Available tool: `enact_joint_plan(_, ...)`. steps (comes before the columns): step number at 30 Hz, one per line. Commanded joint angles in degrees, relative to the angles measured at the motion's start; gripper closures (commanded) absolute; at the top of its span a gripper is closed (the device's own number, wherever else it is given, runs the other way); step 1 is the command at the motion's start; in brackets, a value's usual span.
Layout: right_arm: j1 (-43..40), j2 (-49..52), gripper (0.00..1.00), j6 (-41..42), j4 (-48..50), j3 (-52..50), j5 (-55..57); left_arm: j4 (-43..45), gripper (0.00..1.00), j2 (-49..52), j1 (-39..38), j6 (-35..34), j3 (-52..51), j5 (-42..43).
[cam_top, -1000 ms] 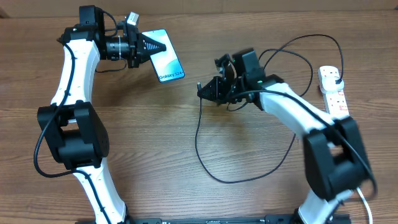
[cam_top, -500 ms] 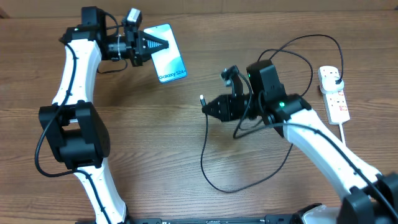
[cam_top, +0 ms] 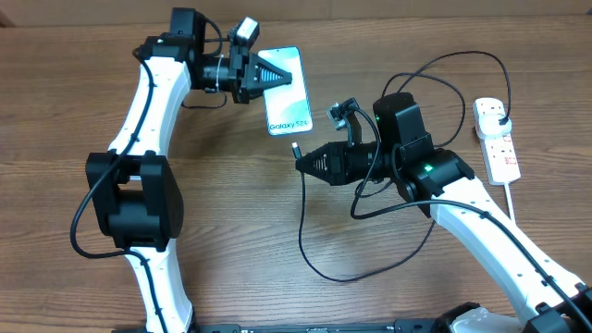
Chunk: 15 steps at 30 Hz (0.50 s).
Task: Plug charger to phone and switch on socket
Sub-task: 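Move the cable plug up to the phone's bottom port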
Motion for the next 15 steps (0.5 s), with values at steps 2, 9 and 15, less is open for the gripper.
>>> enact_joint_plan(2,0.17,-1.33,0.96,4.0,3.54,-0.02,-1.14,0.98,0.96,-0.57,0.61,-2.38,1.14,3.23)
enact_joint_plan(9,0.17,-1.33,0.96,6.82,5.53,-0.02,-0.7,5.05,0.96,-0.57,0.46,-8.94,1.14,3.17)
enact_joint_plan(15,0.15,-1.33,0.96,8.17,6.01,-0.02,0.98,5.03,0.96,-0.57,-0.13,-10.01,1.14,2.82)
